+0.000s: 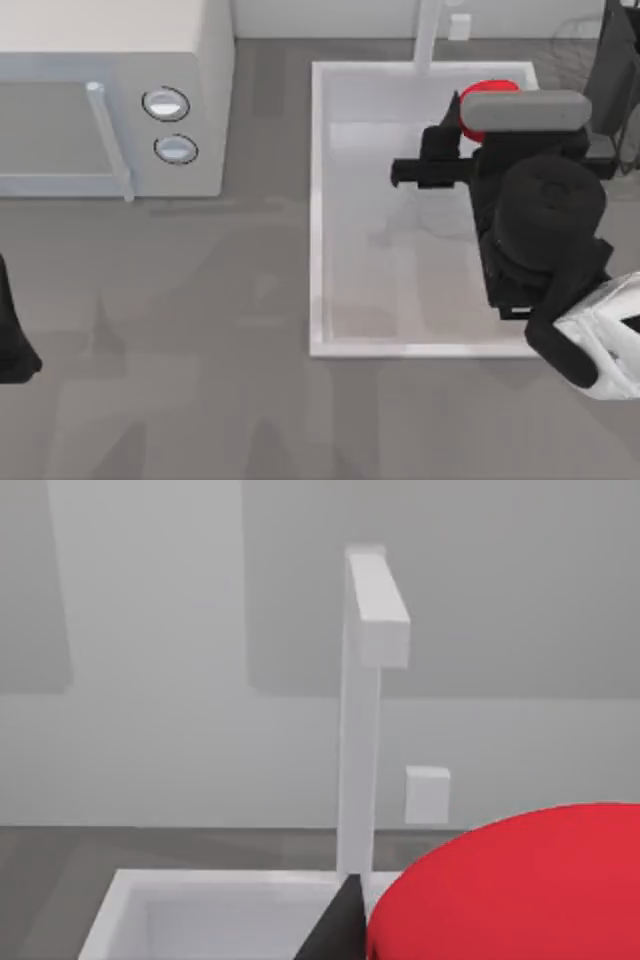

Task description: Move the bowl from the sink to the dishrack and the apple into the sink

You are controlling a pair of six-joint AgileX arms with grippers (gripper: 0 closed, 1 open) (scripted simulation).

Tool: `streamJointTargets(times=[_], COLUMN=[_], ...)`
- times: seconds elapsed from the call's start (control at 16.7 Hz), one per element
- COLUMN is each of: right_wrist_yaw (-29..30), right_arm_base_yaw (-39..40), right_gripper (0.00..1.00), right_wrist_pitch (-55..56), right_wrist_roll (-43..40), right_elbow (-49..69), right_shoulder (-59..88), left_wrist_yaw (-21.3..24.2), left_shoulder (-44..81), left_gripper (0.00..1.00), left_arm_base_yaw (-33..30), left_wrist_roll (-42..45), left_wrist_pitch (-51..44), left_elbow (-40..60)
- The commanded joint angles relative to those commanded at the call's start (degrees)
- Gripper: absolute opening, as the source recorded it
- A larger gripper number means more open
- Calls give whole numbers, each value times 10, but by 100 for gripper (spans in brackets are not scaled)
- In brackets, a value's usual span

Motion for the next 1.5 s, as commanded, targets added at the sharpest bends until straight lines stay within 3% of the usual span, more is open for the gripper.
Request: streamJointTargets(times=[0.42, 0.84, 1.5], right_wrist_yaw=[3, 3, 3], right_arm_base_yaw=[-3, -4, -4], right_gripper=[0, 0, 83], right_wrist_pitch=[255, 287, 287], right_wrist_roll=[1, 1, 1], right_elbow=[-34, -42, -42], right_shoulder=[202, 234, 234], left_wrist_yaw=[0, 0, 0], left_shoulder=[0, 0, 0], left_gripper=[100, 100, 100], left_arm_base_yaw=[0, 0, 0], left_wrist_roll=[0, 0, 0], left_wrist_pitch=[0, 0, 0], left_elbow=[0, 0, 0])
